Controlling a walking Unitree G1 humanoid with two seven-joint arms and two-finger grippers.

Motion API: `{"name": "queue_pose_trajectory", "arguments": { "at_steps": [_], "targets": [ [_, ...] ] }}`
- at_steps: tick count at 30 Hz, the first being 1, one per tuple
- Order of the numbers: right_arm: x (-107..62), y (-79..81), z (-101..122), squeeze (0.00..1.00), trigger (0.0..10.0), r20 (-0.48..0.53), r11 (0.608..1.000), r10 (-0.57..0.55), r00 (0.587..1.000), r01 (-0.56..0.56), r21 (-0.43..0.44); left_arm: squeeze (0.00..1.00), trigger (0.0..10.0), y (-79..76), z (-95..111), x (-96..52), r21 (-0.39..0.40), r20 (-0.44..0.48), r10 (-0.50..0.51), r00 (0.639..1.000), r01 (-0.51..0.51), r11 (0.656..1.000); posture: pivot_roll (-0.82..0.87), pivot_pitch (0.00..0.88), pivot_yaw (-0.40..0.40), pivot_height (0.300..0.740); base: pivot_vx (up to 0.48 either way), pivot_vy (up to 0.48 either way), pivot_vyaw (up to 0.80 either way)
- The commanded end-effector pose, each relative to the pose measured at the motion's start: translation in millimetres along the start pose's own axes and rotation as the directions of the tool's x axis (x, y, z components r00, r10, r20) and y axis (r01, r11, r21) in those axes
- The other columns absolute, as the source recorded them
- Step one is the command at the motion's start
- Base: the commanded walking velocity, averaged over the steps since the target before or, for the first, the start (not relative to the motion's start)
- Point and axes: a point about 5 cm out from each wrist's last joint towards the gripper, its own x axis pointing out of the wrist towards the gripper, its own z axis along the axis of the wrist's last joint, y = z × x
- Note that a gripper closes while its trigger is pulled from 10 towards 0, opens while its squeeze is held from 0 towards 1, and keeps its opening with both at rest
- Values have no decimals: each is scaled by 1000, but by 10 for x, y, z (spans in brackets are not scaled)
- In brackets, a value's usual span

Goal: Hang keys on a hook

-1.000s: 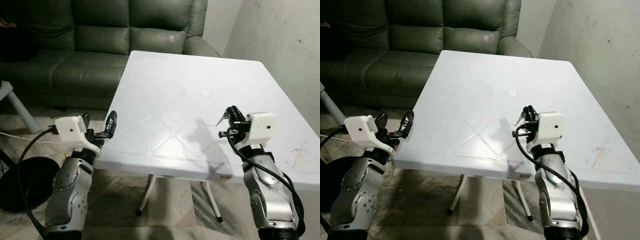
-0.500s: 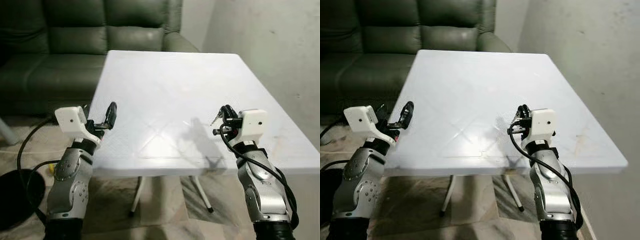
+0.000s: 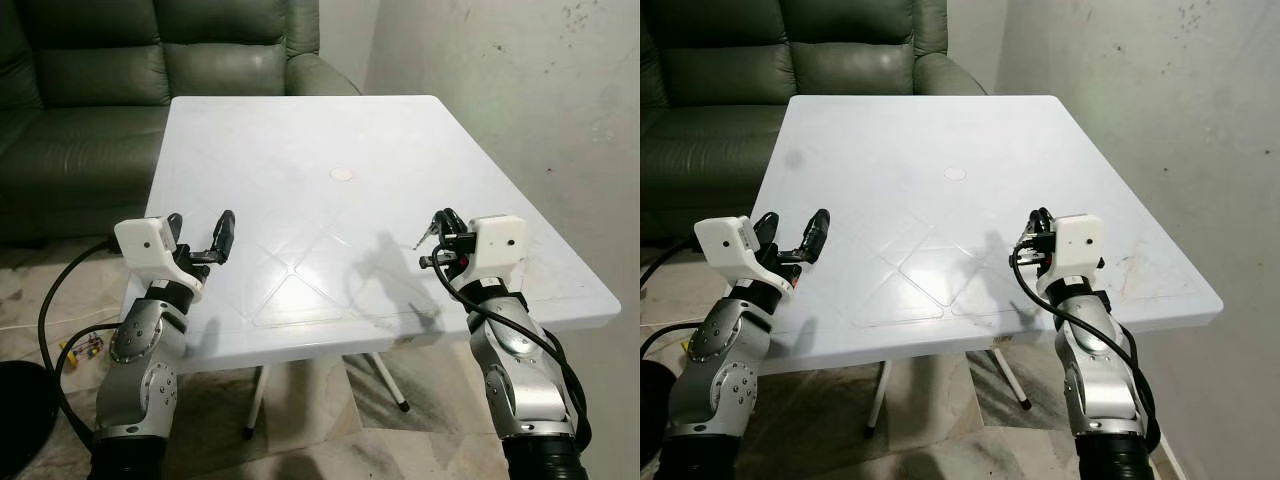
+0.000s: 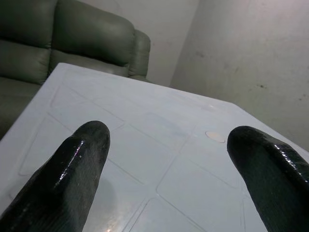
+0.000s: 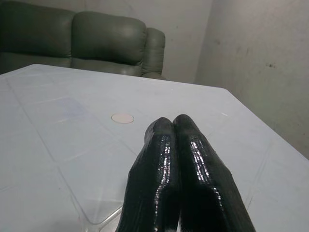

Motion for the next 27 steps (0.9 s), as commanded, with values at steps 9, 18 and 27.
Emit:
{"name": "queue_pose_trajectory", "arguments": {
  "at_steps": [9, 18, 27],
  "targets": [
    [26, -8, 26, 0, 10000, 11, 1000, -3, 1000, 3, -4, 0, 10000, -7, -9, 44, -8, -7, 27, 1000, -28, 1000, 25, 0, -67, 732, 0, 267, -732],
    [18, 2, 19, 0, 10000, 7, 1000, -3, 1000, 3, -1, 0, 10000, -5, -9, 71, -22, -23, 55, 998, -55, 998, 24, 0, -66, 732, 0, 0, -731],
    [20, 9, 19, 0, 10000, 6, 1000, -4, 1000, 4, 2, 0, 10000, 2, -5, 70, -22, -27, 61, 998, -61, 998, 26, 0, -67, 732, 0, 0, -731]
  ]
}}
